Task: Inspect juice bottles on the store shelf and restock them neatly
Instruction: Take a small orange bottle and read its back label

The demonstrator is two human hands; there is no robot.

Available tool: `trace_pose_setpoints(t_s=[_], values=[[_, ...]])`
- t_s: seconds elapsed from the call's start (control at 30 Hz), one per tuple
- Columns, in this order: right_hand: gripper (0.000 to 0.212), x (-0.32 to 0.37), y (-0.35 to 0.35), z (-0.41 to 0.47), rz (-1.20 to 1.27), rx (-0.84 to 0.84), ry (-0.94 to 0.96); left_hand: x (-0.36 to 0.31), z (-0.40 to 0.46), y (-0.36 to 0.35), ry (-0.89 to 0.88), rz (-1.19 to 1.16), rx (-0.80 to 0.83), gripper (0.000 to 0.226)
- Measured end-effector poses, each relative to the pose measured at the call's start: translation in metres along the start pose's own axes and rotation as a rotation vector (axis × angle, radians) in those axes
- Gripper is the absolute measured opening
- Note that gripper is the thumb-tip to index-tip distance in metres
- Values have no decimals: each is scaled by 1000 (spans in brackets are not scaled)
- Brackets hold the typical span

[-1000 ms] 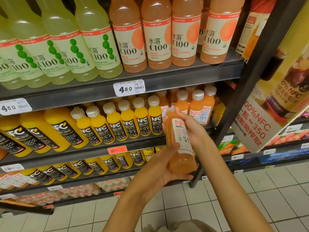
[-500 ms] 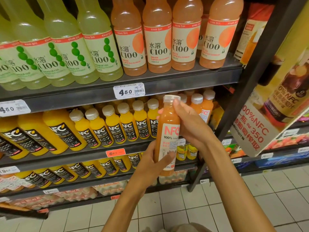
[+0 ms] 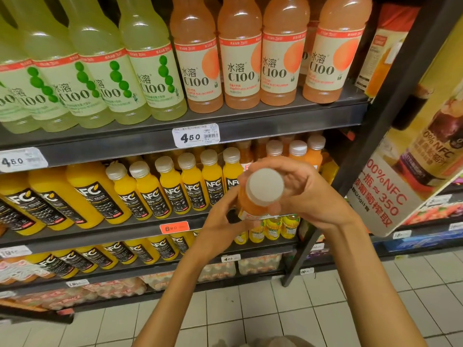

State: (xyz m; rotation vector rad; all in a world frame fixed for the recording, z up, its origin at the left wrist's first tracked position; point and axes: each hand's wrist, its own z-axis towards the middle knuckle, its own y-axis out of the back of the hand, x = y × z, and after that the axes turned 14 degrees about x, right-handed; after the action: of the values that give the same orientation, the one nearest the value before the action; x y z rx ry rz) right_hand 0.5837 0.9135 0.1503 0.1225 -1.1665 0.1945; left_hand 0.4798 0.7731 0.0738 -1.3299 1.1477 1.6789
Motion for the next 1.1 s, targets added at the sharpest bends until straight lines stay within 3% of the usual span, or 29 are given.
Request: trace_pose_setpoints(t_s=[0.17, 0.3, 0.4, 0.5, 0.6, 0.67, 0.8, 0.87, 1.0, 1.1], values=[[53, 0, 4, 0, 62, -19, 15, -3, -6, -4, 0, -111, 38, 68], [64, -7, 4, 8, 263, -135, -7, -6, -19, -8, 67, -271, 185, 54], [50, -14, 2, 11, 194, -231, -100, -3, -28, -19, 104, -369, 227, 46], [30, -22, 0, 17, 28, -349, -150, -1, -28, -35, 180, -461, 104, 53], [33, -28, -6, 20, 20, -423, -171, -3, -21, -35, 229, -451, -69, 59], [36, -30, -6, 20, 83, -407, -174, -2, -20, -27, 248, -582, -94, 60], [51, -31, -6, 23, 228, -328, -148, -3, -25, -23, 219, -842, 136, 66], [52, -31, -7, 25, 295, -306, -136, -3, -25, -29, 241, -835, 167, 68], [38, -28, -5, 27, 118, -416, -164, -5, -19, -34, 240, -465, -58, 57], [49, -27, -6, 26, 89, -484, -175, -9, -16, -35, 170, -339, -85, 44]])
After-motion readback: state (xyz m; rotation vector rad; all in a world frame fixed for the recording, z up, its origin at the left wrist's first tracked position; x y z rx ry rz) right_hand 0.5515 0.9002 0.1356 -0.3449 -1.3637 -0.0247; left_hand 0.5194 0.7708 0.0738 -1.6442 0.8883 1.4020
